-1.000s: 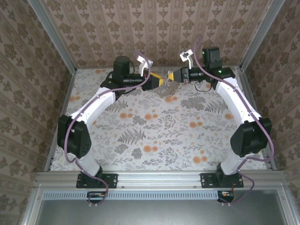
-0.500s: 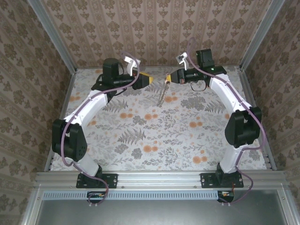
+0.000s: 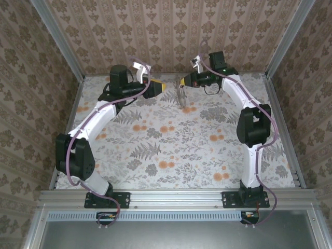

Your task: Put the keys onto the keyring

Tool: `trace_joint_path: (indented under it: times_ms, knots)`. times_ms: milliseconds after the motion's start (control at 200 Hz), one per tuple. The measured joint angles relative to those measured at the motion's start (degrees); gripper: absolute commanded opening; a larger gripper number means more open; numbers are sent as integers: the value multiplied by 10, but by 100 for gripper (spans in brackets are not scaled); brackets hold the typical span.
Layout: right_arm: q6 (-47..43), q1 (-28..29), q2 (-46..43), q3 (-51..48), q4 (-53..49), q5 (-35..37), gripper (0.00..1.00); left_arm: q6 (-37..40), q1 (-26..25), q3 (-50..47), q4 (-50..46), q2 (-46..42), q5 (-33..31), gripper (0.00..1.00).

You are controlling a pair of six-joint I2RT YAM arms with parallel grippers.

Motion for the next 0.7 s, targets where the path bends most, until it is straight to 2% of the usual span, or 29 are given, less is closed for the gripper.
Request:
trace_joint_path:
  times_ms: [150, 385, 700]
  knots:
    - [6, -4, 12, -17, 10, 4, 0, -3, 0, 0, 0, 0, 0, 52]
    - [27, -23, -4, -146, 103, -4, 0, -5, 0, 0, 1, 0, 0, 52]
    - [46, -37, -20, -245, 136, 8, 0, -9, -8, 0, 2, 0, 0, 52]
